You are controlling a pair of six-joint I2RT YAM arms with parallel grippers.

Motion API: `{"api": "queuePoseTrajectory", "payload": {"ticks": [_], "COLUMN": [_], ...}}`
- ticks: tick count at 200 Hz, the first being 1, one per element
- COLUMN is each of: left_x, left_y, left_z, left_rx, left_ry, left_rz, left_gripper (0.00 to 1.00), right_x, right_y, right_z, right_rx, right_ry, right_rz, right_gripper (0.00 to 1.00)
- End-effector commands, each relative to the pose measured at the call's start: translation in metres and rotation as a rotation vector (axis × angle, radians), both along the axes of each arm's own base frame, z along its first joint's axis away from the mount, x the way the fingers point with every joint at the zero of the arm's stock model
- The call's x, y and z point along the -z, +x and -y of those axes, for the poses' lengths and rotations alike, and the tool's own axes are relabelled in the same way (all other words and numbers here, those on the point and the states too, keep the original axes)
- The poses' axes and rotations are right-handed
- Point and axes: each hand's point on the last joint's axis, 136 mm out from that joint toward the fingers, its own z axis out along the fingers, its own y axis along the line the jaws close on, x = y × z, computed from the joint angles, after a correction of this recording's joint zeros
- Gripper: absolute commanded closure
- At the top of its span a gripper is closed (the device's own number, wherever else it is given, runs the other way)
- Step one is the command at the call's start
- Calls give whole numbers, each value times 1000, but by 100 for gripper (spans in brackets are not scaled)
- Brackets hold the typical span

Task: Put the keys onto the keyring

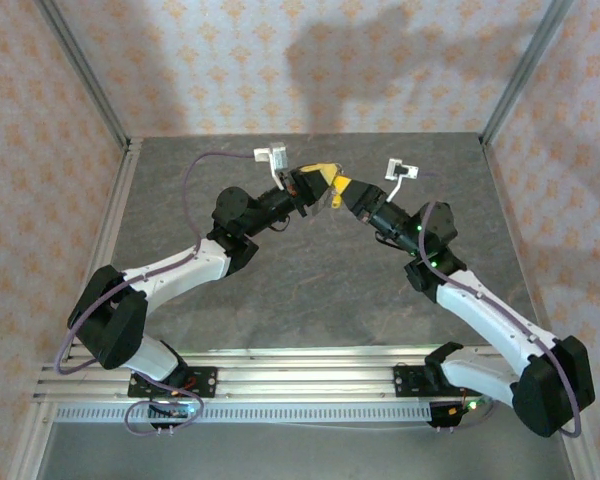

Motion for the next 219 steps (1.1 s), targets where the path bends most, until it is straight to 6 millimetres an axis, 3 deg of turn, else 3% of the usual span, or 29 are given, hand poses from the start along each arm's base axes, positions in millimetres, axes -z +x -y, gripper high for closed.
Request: {"api": "queuePoseTrajectory", "payload": {"ticks": [1,39,74,112,141,173,219], "left_x": [-38,-36,-36,-39,-39,-40,-33], "left_y": [-5,-4,-3,-5,-6,-6,1], "left_z": [-5,-5,-5,-5,-5,-5,-7], "left_rx": [2,0,-1,4,7,9,-10], "left_ry": [-69,-68,-67,-67,-67,-69,-80], "left_rz": [86,83,80,85,85,76,5], "left_gripper": [100,100,100,100,100,100,100], "right_x": [-1,6,8,2,-18,-44,-58], "right_y": [-14,-14,-21,-29,-33,-24,2], "right_z": [-16,-13,2,40,65,60,43], "right_rx": [-94,-66,-6,101,189,177,126], "right_ry": [-32,-74,-145,-176,-177,-144,-38], "right_rz": [14,-1,9,21,59,99,93], "right_gripper": [86,84,61,56,55,55,57]}}
